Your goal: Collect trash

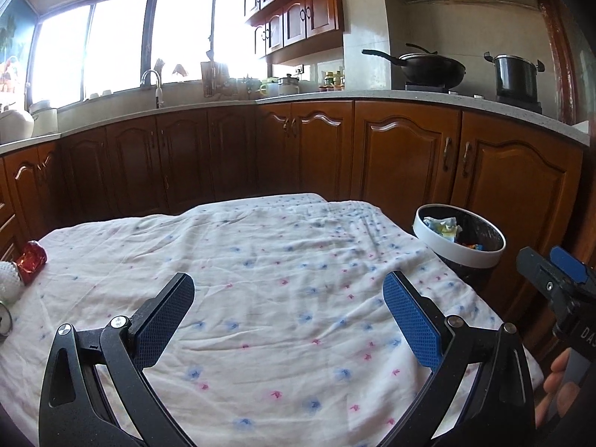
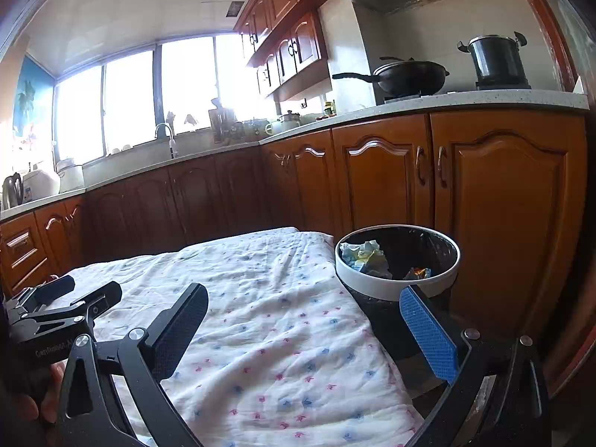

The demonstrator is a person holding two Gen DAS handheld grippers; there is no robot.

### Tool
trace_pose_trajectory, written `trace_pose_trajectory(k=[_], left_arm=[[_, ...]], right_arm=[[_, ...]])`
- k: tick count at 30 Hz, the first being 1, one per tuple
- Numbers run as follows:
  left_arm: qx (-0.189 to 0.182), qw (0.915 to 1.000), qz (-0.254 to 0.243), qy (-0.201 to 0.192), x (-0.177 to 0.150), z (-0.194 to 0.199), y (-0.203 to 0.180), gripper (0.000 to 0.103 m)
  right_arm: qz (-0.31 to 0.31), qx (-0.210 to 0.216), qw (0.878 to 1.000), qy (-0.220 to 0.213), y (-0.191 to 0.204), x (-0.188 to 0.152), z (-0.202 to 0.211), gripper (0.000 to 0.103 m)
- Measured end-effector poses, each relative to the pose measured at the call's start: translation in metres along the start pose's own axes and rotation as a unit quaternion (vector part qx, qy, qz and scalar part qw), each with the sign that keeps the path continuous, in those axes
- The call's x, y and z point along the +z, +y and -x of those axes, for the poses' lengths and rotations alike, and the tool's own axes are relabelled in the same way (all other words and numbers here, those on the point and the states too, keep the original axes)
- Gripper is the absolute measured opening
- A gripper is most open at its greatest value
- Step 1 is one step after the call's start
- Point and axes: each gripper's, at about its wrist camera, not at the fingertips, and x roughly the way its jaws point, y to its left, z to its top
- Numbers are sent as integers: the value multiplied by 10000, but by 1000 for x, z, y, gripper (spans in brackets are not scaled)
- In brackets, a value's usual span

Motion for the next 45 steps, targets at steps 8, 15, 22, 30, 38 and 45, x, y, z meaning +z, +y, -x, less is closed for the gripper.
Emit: trace_pose_trajectory(k=[8, 15, 22, 30, 38, 45], left_arm=[[96, 9999, 52, -34, 1, 2, 2, 103], [214, 9997, 115, -43, 0, 2, 4, 103], [245, 9996, 150, -1, -1, 0, 4, 103], [233, 9997, 94, -40, -2, 1, 3, 103], [223, 9997, 53, -74, -1, 3, 2, 103], [304, 9995, 23, -122, -1, 4, 2, 103]], right_arm=[[51, 63, 10000, -8, 2, -1, -2, 103], [39, 89, 10000, -19, 2, -1, -2, 103], [40, 104, 9999, -14, 2, -1, -3, 103], [32, 112, 9999, -10, 2, -1, -2, 103], [32, 123, 9999, -13, 1, 0, -1, 103], [-3, 133, 9999, -13, 1, 0, -1, 103]])
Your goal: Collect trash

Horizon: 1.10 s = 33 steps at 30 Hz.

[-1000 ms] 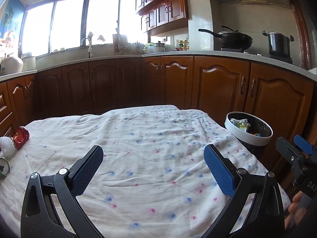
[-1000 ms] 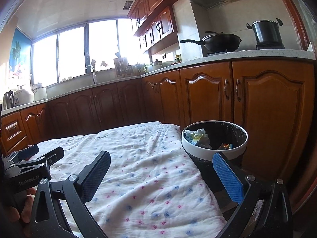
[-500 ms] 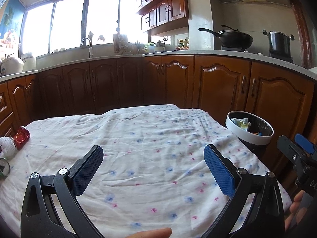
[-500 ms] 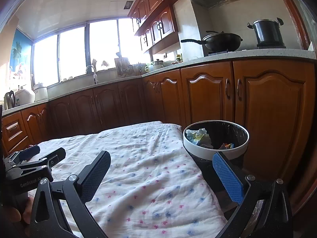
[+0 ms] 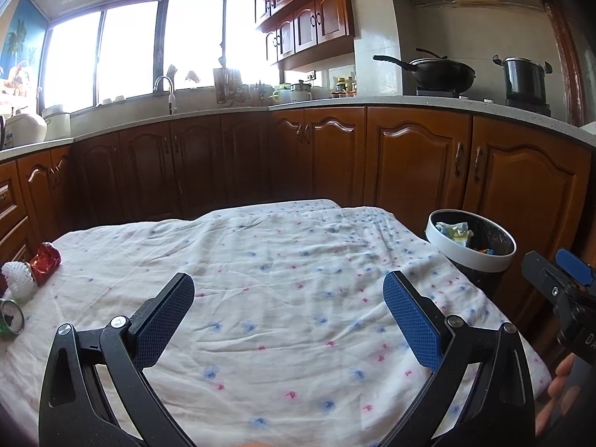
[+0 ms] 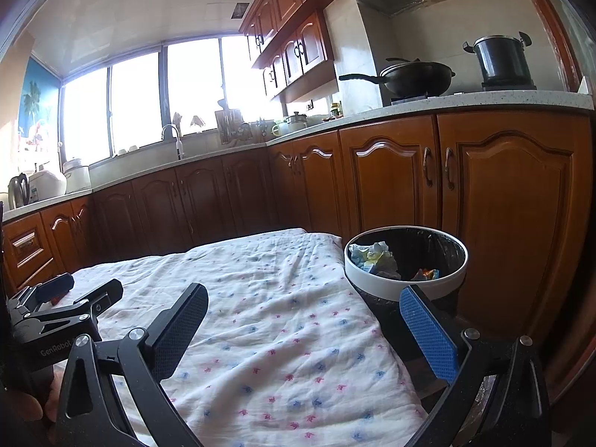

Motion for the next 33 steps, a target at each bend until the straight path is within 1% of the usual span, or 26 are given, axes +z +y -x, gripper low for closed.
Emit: trace_pose_trajectory(k=[33], left_arm=[[-115, 9999, -104, 4, 0, 5, -4, 103]], right_arm=[[-7, -7, 10000, -33, 1, 3, 3, 103]])
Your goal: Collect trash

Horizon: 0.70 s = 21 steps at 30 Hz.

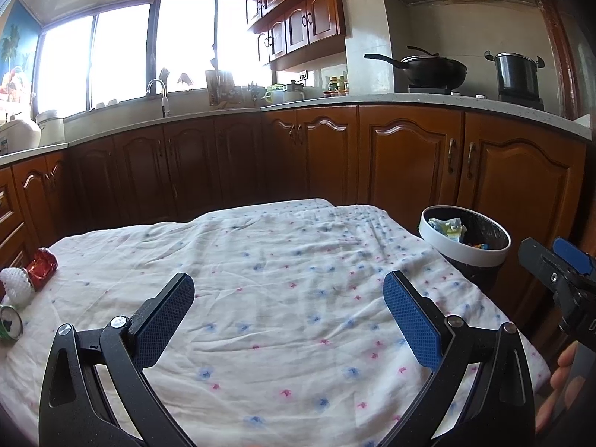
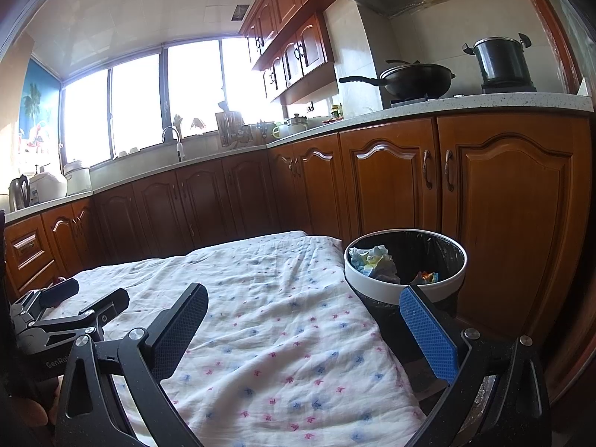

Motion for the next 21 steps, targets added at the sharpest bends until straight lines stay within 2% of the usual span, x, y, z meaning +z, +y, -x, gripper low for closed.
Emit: trace_pose_trajectory(k=[21], left_arm=[[-92, 9999, -81, 88, 0, -12, 7, 103]], right_arm=[[-12, 21, 10000, 38, -1, 2, -4, 103]])
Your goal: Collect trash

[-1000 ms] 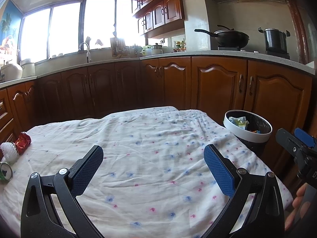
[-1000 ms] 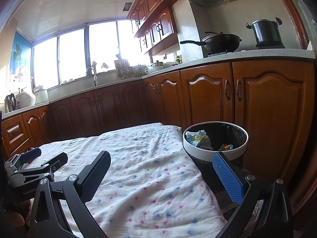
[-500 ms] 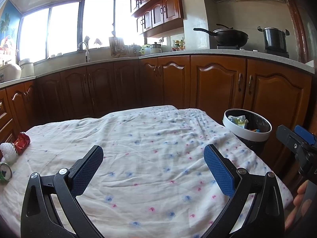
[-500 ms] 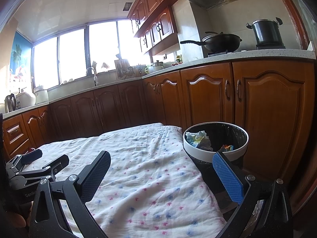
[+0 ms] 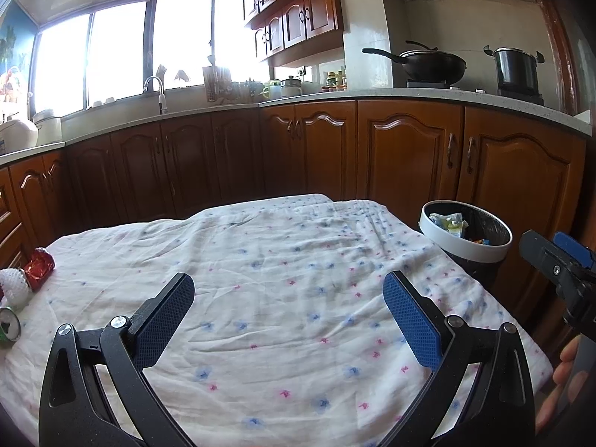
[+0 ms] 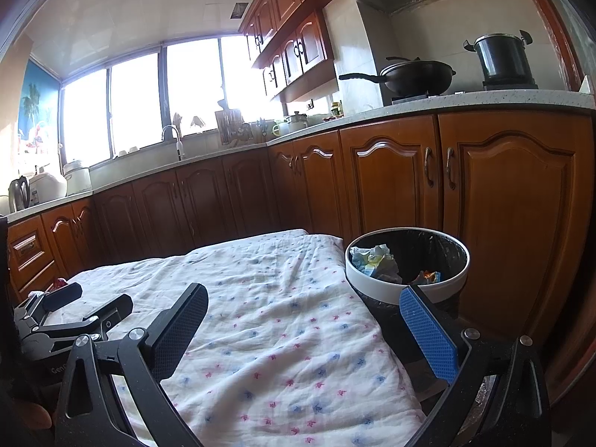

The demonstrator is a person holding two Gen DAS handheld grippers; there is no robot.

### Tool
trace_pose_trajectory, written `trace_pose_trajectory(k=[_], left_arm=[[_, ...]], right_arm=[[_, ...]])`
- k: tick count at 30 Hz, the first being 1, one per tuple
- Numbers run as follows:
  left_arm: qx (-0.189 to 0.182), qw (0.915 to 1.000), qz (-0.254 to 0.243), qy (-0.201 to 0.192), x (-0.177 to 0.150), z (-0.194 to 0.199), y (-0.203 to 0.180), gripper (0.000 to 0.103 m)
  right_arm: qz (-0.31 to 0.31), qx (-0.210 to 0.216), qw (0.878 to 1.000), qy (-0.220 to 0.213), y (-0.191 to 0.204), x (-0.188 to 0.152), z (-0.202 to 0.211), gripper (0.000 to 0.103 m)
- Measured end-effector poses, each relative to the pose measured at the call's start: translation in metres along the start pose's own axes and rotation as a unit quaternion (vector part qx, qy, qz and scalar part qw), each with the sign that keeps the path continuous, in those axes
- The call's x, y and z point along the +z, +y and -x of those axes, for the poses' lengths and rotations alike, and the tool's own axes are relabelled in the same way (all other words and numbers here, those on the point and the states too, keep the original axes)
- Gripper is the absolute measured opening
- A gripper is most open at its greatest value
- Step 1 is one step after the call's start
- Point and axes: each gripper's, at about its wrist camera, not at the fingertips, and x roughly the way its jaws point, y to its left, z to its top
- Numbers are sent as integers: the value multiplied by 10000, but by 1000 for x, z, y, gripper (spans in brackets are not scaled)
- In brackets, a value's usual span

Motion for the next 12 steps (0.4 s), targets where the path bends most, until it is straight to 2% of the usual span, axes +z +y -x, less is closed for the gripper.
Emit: trace_pose_trajectory(k=[12], left_arm=[[-78, 9999, 16, 115, -2, -9, 4, 103]], right_arm=[[-74, -5, 9997, 242, -1, -2, -15, 103]])
